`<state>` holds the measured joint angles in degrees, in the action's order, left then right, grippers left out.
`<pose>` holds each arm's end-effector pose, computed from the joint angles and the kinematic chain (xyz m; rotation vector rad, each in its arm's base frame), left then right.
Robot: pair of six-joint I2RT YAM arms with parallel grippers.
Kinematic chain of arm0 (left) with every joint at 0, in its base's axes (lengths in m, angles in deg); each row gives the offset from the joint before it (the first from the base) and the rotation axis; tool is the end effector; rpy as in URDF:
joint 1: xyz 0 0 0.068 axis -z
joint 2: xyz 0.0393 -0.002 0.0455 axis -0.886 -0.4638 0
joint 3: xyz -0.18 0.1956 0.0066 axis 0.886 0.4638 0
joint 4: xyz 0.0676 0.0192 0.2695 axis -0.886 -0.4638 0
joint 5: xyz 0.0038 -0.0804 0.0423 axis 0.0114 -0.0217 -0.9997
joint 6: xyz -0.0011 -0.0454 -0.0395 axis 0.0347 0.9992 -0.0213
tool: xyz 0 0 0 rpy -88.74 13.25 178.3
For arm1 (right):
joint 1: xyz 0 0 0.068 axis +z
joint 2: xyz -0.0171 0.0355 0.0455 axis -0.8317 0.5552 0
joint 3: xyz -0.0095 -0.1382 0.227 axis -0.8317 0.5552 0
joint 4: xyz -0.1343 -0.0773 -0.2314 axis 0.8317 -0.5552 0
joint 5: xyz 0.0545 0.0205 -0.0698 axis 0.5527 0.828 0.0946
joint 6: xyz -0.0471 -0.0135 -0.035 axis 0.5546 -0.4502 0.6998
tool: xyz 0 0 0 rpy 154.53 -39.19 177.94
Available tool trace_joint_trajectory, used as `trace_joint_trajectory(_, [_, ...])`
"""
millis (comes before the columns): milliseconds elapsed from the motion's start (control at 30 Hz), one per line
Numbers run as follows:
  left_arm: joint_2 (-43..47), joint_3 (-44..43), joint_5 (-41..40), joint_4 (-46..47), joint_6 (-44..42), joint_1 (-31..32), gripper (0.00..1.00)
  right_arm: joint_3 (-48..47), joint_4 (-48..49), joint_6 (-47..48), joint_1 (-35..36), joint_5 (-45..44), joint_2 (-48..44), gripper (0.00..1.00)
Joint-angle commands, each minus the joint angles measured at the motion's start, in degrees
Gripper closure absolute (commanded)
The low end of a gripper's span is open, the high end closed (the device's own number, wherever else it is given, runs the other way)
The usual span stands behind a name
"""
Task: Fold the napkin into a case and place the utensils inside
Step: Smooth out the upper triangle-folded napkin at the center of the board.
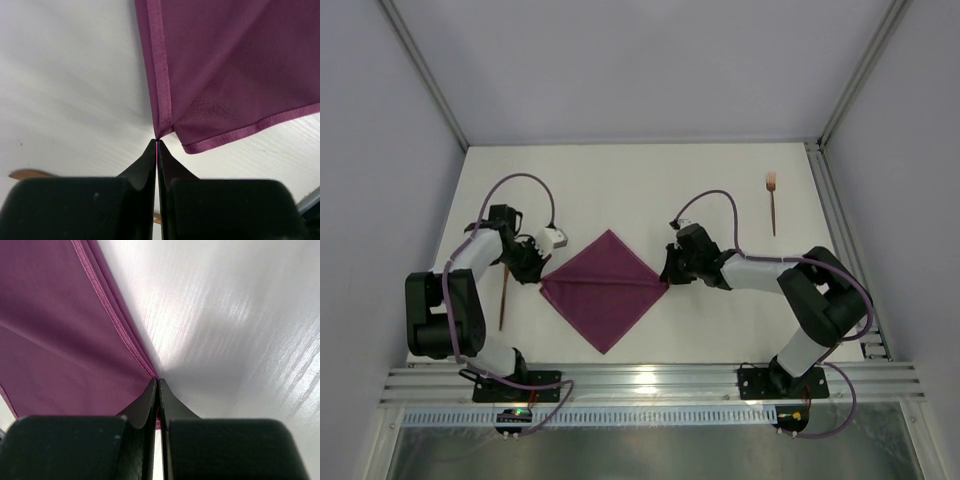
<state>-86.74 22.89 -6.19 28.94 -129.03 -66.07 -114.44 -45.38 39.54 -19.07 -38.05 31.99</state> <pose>0.2830 0.0005 0.1533 1.1704 2.5032 -0.3873 0.2589 0.2036 0.1145 -0.2140 2.5009 0.6748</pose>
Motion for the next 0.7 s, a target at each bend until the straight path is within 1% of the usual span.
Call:
trace_joint_trajectory(0, [2.8,2.1,-2.1,-5.4,-9.3,0.0,1.0,0.8,0.4,-0.3,0.4,-0.4,-1.9,0.96])
trace_joint_trajectory(100, [2.9,4.7,-3.8,-5.5,-12.6,0.0,1.0,0.9,-0.2,-0.4,0.5,-0.3,-1.5,0.96])
trace_joint_trajectory(200, [3.9,6.6,-3.6,-5.2,-14.2,0.0,0.94,1.2,-0.8,-0.1,0.5,-0.7,-2.2,0.96])
trace_joint_trajectory(233, [4.4,7.0,-3.3,-5.2,-14.4,0.0,0.89,1.2,-1.0,0.1,0.5,-0.8,-2.5,0.96])
trace_joint_trajectory(300, [5.6,6.5,-2.4,-6.0,-14.7,0.0,0.84,0.4,-2.2,1.1,0.5,-0.7,-2.9,0.91])
trace_joint_trajectory(333, [6.1,6.0,-2.2,-6.4,-13.9,0.0,0.83,-0.3,-2.8,1.6,0.5,-0.5,-3.2,0.86])
trace_joint_trajectory(367, [6.5,3.8,-2.1,-7.6,-13.1,-0.1,0.84,-0.8,-3.4,2.0,0.5,-0.5,-3.5,0.84])
trace_joint_trajectory(433, [7.2,0.6,0.3,-9.3,-10.7,-1.0,0.86,-2.5,-6.1,3.1,0.5,-0.8,-4.8,0.78])
trace_joint_trajectory(467, [7.3,-3.4,1.7,-10.2,-9.9,-1.8,0.87,-3.0,-6.9,3.6,0.4,-0.9,-5.5,0.77])
trace_joint_trajectory(500, [7.3,-5.4,3.9,-11.6,-8.7,-2.4,0.87,-4.2,-8.3,4.5,0.4,-1.0,-6.0,0.75])
trace_joint_trajectory(567, [7.5,-9.4,6.0,-11.2,-2.5,-2.8,0.87,-5.4,-9.8,5.3,0.5,-1.5,-7.4,0.71])
trace_joint_trajectory(600, [7.7,-9.6,6.7,-8.8,0.2,-2.7,0.85,-6.6,-11.0,5.6,0.5,-1.7,-7.7,0.7])
trace_joint_trajectory(633, [8.4,-9.4,4.9,-7.1,2.9,-2.0,0.84,-7.2,-11.6,5.9,0.5,-2.0,-7.7,0.7])
trace_joint_trajectory(667, [8.8,-8.5,2.5,-4.8,7.4,0.9,0.83,-8.2,-12.2,6.0,0.4,-2.5,-7.3,0.69])
